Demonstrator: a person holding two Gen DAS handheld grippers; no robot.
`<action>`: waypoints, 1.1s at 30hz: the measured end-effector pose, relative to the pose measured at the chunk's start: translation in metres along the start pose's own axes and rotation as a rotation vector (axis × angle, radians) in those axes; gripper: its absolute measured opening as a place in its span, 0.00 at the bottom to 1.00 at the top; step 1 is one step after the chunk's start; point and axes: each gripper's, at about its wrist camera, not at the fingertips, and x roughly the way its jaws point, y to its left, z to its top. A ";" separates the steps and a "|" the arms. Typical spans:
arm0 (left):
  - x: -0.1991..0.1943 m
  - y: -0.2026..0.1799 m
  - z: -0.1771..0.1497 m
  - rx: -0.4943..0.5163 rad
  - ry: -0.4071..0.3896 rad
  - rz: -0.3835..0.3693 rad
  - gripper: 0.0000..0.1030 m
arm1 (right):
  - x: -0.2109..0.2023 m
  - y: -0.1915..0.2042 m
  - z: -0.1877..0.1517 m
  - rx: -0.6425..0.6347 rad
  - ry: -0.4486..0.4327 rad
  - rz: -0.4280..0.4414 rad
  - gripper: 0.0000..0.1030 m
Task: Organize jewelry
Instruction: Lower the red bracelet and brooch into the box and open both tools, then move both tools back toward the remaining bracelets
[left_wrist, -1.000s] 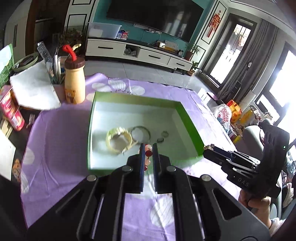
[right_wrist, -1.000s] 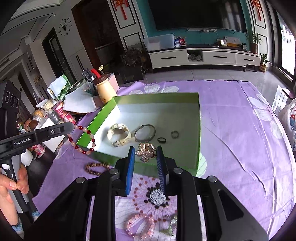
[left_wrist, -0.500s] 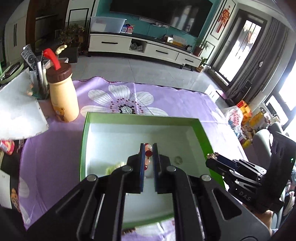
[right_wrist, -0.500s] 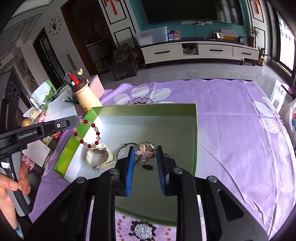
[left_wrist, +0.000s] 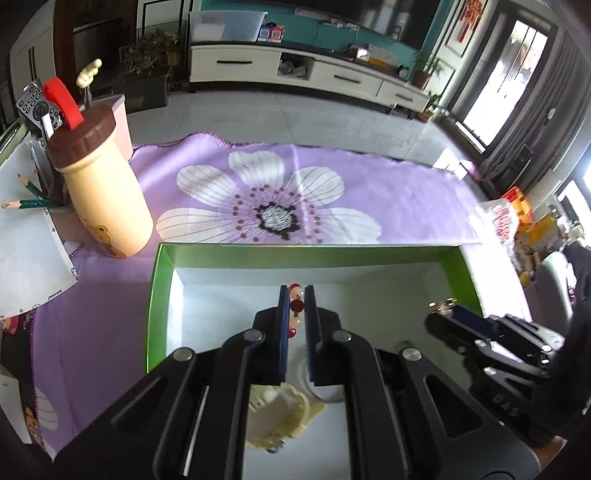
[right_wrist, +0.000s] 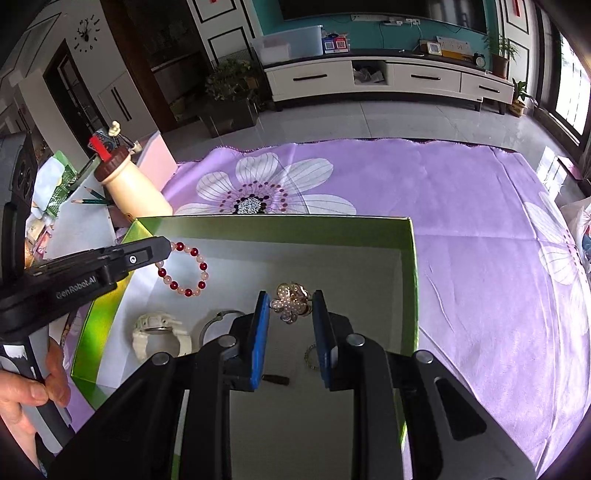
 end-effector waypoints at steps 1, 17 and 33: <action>0.005 0.001 0.000 0.009 0.010 0.024 0.07 | 0.002 0.000 0.000 0.001 0.007 -0.005 0.23; -0.034 0.005 -0.017 0.012 -0.062 0.024 0.64 | -0.026 -0.006 -0.011 0.038 -0.038 0.023 0.36; -0.142 0.022 -0.129 0.023 -0.137 0.039 0.91 | -0.145 -0.006 -0.098 -0.010 -0.165 0.051 0.49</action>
